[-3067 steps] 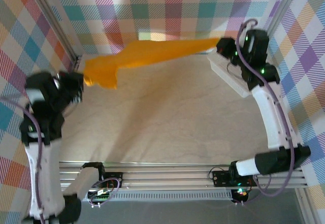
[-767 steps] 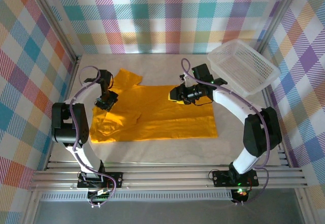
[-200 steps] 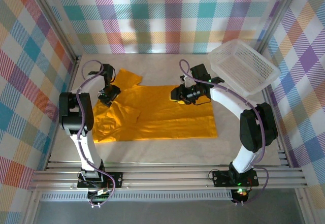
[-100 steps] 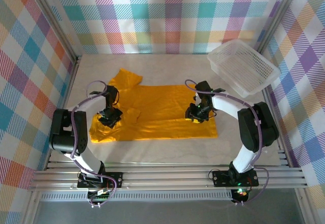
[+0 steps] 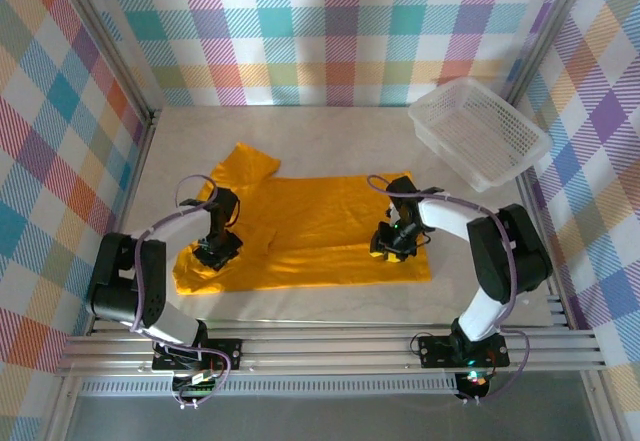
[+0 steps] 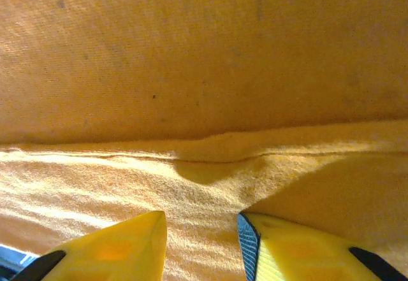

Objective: Fold and stack the t-shirts

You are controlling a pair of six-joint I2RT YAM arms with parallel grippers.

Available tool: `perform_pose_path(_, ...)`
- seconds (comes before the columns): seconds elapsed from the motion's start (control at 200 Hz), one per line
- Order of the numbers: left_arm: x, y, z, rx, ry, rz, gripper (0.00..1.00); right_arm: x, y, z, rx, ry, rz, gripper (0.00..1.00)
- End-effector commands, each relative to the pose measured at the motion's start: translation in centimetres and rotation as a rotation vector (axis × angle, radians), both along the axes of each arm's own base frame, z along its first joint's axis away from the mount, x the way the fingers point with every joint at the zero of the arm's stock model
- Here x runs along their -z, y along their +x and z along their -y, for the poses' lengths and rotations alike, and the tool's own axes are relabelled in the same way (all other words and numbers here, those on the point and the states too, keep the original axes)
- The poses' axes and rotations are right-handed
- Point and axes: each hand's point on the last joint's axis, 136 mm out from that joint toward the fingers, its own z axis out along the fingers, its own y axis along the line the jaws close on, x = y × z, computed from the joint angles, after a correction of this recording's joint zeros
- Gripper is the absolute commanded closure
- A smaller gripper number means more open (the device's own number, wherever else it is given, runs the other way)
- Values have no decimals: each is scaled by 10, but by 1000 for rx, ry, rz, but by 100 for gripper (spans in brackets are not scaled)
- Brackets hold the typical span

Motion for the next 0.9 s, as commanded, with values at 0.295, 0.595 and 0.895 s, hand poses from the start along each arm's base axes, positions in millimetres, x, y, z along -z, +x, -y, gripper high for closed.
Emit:
perform_pose_path(0.295, -83, 96, -6, 30, 60, 195, 54, -65, 45, 25, 113, -115, 275, 51)
perform_pose_path(0.595, -86, 291, -18, -24, 71, 299, 54, -128, 182, 3, 75, 25, 548, 50)
perform_pose_path(0.895, -51, 379, -18, 18, 97, 467, 48, -144, 211, 20, 90, 45, 537, 51)
